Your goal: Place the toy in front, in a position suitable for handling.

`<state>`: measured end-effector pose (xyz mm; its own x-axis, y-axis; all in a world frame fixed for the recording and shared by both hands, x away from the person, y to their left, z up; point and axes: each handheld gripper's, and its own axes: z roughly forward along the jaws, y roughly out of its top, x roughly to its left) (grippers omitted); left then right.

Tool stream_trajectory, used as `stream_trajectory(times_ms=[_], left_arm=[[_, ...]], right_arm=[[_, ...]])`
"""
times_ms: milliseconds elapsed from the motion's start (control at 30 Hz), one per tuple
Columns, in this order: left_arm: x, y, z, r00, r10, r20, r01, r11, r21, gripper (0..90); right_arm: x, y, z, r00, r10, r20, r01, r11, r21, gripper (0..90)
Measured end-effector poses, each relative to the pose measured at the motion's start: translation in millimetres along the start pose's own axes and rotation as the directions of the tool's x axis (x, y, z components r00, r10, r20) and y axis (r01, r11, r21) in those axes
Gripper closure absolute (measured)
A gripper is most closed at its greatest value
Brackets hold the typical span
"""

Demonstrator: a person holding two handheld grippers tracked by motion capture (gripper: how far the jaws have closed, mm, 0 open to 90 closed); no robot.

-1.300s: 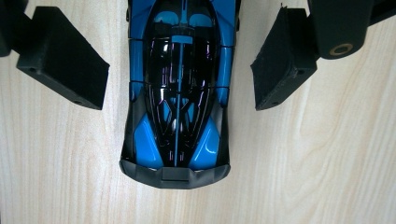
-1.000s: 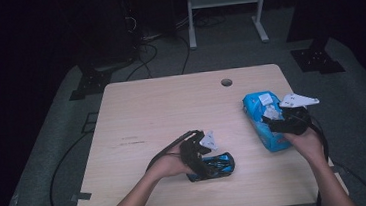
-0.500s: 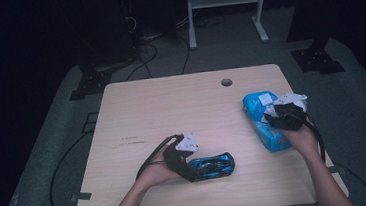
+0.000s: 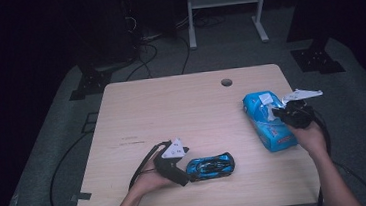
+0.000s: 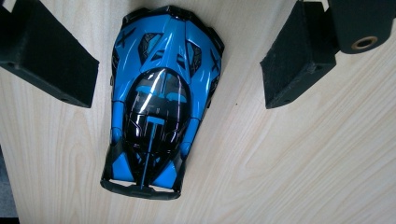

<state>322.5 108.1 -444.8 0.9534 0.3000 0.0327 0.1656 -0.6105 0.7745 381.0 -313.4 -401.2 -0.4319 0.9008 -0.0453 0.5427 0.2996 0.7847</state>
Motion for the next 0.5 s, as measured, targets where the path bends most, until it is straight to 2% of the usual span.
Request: stream_trajectory(times_ms=[67,100,133,233,267,300,367,400,467,500], left_arm=[[-0.5,-1.9,-0.3,1.0,-0.004,-0.004,0.004,0.9999,-0.012,10.1],[-0.6,-2.6,-0.1,1.0,-0.004,-0.003,0.004,0.9999,-0.015,10.2],[-0.6,-3.3,0.5,1.0,-0.006,-0.001,0.006,0.9998,-0.019,10.2],[-1.7,-3.9,0.2,1.0,0.004,-0.005,-0.005,0.9998,-0.02,10.2],[-2.6,-4.2,0.6,1.0,0.005,-0.006,-0.005,0.9997,-0.023,10.2],[-3.3,-4.6,1.1,0.9999,0.009,-0.008,-0.009,0.9998,-0.018,10.2],[-4.4,-5.8,2.7,0.9999,0.012,-0.007,-0.012,0.9998,-0.013,10.2],[-5.2,-6.4,3.4,0.9998,0.014,-0.011,-0.014,0.9999,-0.009,10.2],[-5.5,-6.9,4.4,0.9998,0.017,-0.01,-0.017,0.9998,-0.004,10.2],[-5.8,-7.1,5.0,0.9999,0.016,-0.007,-0.016,0.9999,-0.002,10.2]], right_arm=[[1.6,5.5,-18.7,0.9998,-0.003,-0.021,0.002,0.998,-0.061,86.0],[5.8,11.1,-34.7,0.9991,0.008,-0.043,-0.012,0.994,-0.112,86.0],[9.2,14.5,-44.2,0.9984,-0.001,-0.057,-0.007,0.99,-0.142,86.0],[31.1,25.1,-79.4,0.9907,-0.071,-0.116,0.044,0.974,-0.221,85.9],[43.8,27.0,-93.5,0.9825,-0.107,-0.152,0.065,0.965,-0.255,85.9],[50.9,27.3,-99.2,0.9779,-0.127,-0.166,0.08,0.96,-0.268,85.9],[67.2,26.1,-109.2,0.9631,-0.172,-0.207,0.108,0.951,-0.289,85.9],[78.4,24.0,-112.4,0.9504,-0.198,-0.24,0.122,0.948,-0.295,85.8],[95.5,18.4,-113.6,0.9284,-0.226,-0.295,0.139,0.947,-0.29,85.8],[101.4,16.1,-112.9,0.9203,-0.23,-0.316,0.139,0.949,-0.284,85.8]])
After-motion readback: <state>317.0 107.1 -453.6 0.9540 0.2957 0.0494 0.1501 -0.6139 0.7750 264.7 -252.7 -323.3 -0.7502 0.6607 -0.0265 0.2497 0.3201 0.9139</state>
